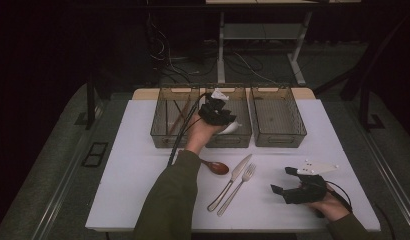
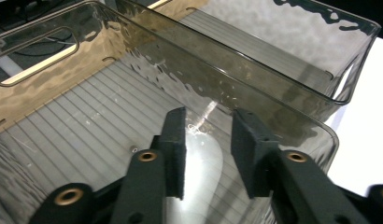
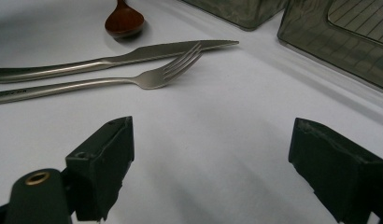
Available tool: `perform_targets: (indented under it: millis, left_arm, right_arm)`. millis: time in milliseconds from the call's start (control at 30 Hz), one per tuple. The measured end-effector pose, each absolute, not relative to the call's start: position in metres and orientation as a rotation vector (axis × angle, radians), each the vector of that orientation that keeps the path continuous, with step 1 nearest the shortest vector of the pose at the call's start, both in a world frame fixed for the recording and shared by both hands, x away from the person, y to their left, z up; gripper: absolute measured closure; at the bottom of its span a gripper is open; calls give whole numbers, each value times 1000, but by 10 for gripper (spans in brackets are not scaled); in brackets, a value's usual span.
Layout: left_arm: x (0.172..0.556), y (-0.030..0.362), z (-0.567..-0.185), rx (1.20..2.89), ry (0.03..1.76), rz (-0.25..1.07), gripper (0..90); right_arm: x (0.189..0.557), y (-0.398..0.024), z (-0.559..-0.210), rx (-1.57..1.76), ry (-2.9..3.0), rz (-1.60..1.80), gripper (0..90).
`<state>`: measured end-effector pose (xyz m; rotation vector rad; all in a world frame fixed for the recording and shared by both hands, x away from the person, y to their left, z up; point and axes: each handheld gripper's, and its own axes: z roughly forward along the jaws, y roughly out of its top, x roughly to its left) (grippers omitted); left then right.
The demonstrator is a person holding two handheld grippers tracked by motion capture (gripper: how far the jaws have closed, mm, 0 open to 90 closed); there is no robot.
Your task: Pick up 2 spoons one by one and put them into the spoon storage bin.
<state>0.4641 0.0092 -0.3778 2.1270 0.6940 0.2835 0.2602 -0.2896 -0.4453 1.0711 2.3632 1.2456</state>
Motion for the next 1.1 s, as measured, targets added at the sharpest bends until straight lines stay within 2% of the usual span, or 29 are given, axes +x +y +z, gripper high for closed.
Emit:
perform_targets:
  millis: [333, 500, 633, 967, 1100]
  left_arm:
    - [444, 17, -369, 2083, 669, 270, 464]
    - [429, 27, -365, 2077, 652, 251, 443]
    - [414, 38, -364, 2067, 632, 250, 525]
    - [381, 65, -368, 2089, 593, 220, 874]
    - [374, 74, -383, 2123, 638, 218, 893]
  right_arm:
    - [260, -289, -446, 1068, 2366, 1241, 139]
    - [260, -289, -446, 1071, 2364, 1237, 139]
    - [260, -289, -446, 1070, 2367, 1235, 140]
    - [261, -289, -446, 1069, 2366, 1228, 140]
    - [261, -288, -447, 1066, 2368, 1225, 140]
